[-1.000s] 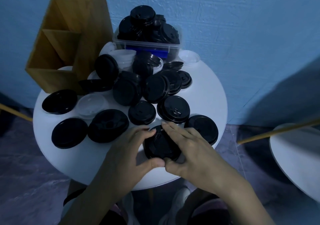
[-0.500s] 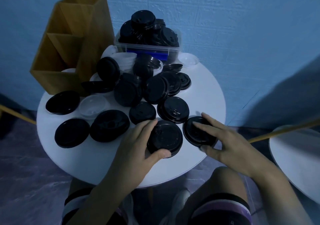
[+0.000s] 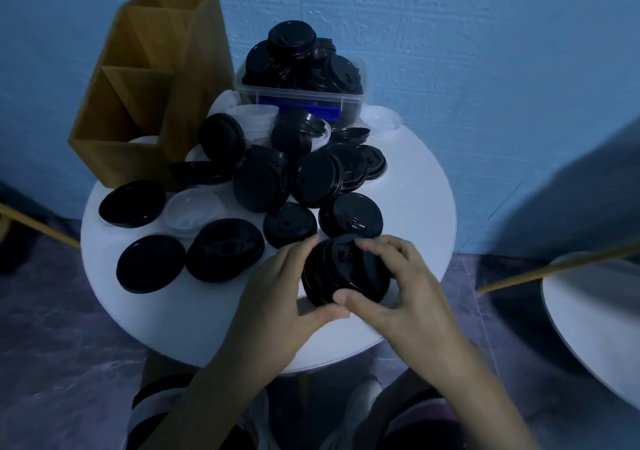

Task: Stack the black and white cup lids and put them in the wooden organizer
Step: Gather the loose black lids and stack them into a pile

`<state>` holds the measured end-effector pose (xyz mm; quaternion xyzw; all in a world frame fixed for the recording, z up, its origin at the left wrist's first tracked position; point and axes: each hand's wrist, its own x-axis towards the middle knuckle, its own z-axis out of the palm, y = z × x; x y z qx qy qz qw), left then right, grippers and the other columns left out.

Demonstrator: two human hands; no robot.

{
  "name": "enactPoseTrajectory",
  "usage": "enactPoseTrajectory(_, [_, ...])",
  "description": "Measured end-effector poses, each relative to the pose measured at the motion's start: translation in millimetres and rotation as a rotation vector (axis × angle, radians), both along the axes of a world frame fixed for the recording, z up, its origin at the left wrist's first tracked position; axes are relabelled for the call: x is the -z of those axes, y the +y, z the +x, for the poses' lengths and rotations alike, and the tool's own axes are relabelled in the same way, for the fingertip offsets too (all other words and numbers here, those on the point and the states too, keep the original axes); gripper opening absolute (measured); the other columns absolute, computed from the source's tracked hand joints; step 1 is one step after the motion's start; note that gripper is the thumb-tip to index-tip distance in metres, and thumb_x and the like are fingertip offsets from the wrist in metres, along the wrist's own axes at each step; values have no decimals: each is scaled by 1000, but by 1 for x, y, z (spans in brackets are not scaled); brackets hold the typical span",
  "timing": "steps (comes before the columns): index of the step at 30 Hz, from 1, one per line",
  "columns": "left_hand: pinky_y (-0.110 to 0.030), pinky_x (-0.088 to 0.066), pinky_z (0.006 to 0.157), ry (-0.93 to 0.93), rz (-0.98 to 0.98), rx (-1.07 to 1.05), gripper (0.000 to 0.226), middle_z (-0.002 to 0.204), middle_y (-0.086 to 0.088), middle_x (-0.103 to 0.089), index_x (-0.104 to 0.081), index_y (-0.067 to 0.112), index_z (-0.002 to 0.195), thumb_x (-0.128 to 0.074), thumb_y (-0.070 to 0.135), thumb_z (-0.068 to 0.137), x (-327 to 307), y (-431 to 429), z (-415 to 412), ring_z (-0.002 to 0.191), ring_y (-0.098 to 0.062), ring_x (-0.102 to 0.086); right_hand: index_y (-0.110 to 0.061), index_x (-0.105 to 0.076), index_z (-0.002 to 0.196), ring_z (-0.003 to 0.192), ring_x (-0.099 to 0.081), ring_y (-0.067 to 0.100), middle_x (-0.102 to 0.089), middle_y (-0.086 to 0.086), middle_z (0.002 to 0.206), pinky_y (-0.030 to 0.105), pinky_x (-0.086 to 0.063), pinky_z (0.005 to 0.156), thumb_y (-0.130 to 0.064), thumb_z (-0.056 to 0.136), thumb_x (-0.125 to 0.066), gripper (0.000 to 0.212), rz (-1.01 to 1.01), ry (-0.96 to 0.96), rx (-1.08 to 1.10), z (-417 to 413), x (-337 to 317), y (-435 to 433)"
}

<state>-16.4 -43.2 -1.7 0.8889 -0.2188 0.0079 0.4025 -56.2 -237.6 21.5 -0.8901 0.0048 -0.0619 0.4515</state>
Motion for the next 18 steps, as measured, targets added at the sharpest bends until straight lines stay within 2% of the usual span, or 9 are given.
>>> enactPoseTrajectory(2, [-11,-32,100,-29,11,-6,93,133,41,-38,-26,45,151,-61,76,71,2,-1,-1,124,17,-38,-44,-51,141,136,-35,-6,-40,-27,142,3,-26,104,-70,72,-72,77,-78,1,-16,3,2,6])
enactPoseTrajectory(4, [-10,-30,101,-20,8,-2,95,134,46,-35,-21,51,151,-65,75,70,2,1,-1,125,20,-34,-45,-49,143,136,-29,-6,-38,-26,146,-2,-18,101,-62,76,-76,74,-117,5,-24,6,4,10])
enactPoseTrajectory(7, [-3,-22,104,18,-3,43,93,143,51,-28,-23,54,153,-77,57,78,2,10,0,134,21,-28,-46,-50,142,136,-30,-4,-38,-25,145,0,-20,101,-60,76,-77,72,-132,-2,-20,7,5,12])
enactPoseTrajectory(10, [-2,-23,106,14,-10,73,76,150,40,-35,-30,48,154,-65,59,87,2,16,1,139,15,-32,-46,-50,142,135,-31,-2,-38,-25,145,2,-22,101,-63,76,-75,72,-161,-7,-33,8,7,12])
enactPoseTrajectory(12, [-1,-27,103,7,-14,54,71,145,39,-42,-34,47,153,-67,55,91,4,17,2,135,15,-36,-47,-49,141,133,-32,-4,-38,-29,143,1,-21,102,-71,75,-68,73,-163,-14,-53,8,7,11])
enactPoseTrajectory(15, [1,-25,100,-2,-17,30,70,133,48,-42,-40,48,149,-75,43,88,5,17,3,130,20,-36,-46,-49,143,135,-31,-9,-38,-31,145,2,-22,106,-77,77,-57,73,-134,3,-79,8,5,5])
enactPoseTrajectory(18, [3,-18,104,-19,-2,30,73,140,50,-34,-47,42,146,-82,34,82,4,18,7,136,21,-28,-43,-46,147,137,-32,-11,-42,-34,144,1,-22,106,-73,80,-56,74,-107,21,-87,8,5,-2])
